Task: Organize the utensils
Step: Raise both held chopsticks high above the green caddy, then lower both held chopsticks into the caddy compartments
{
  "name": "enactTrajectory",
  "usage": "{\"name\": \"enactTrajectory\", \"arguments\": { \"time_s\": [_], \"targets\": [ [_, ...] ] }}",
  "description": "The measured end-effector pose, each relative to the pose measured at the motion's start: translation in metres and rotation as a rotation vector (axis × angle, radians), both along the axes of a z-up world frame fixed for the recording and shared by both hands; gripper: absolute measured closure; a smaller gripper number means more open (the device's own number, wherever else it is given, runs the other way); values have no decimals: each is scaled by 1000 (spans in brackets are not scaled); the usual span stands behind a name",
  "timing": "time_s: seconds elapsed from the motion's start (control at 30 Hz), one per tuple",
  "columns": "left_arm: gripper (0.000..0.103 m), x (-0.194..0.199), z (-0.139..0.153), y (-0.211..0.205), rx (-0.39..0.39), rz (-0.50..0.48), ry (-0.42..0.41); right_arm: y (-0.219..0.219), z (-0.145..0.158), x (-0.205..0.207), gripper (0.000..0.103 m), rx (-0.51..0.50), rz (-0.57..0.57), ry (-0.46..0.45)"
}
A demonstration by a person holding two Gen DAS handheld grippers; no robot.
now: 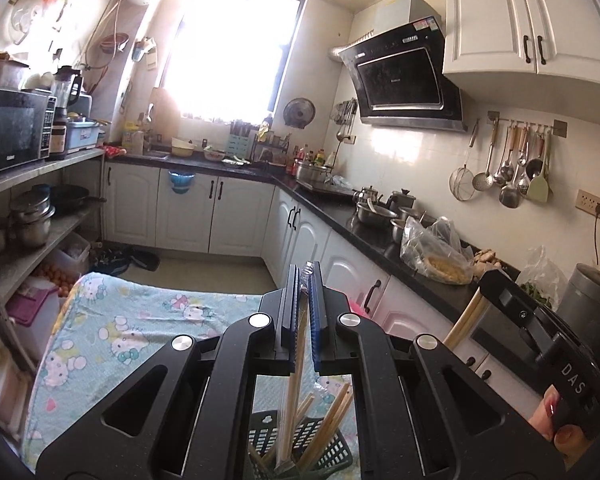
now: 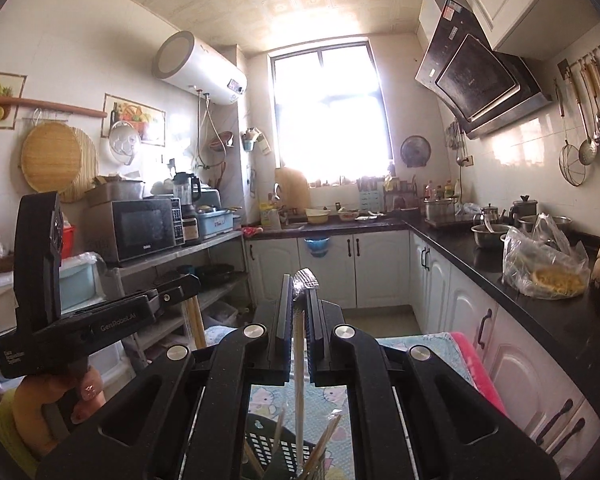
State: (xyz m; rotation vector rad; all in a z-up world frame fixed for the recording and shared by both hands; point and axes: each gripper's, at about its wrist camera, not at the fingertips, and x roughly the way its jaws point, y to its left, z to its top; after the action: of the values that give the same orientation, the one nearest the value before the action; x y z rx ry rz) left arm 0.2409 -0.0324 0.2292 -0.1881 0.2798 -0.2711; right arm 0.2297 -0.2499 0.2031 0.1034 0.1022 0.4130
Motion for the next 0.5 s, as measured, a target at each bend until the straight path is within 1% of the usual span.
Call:
{"name": "enactTrajectory", "arguments": {
  "time_s": [0.23,0.5],
  "targets": [
    [101,18,-23,0,-6,-6,50,9,-23,16,97,-37,-4,35],
    [101,28,-47,-2,-3,-29,92,16,-56,31,97,-49,0,108]
  ]
}}
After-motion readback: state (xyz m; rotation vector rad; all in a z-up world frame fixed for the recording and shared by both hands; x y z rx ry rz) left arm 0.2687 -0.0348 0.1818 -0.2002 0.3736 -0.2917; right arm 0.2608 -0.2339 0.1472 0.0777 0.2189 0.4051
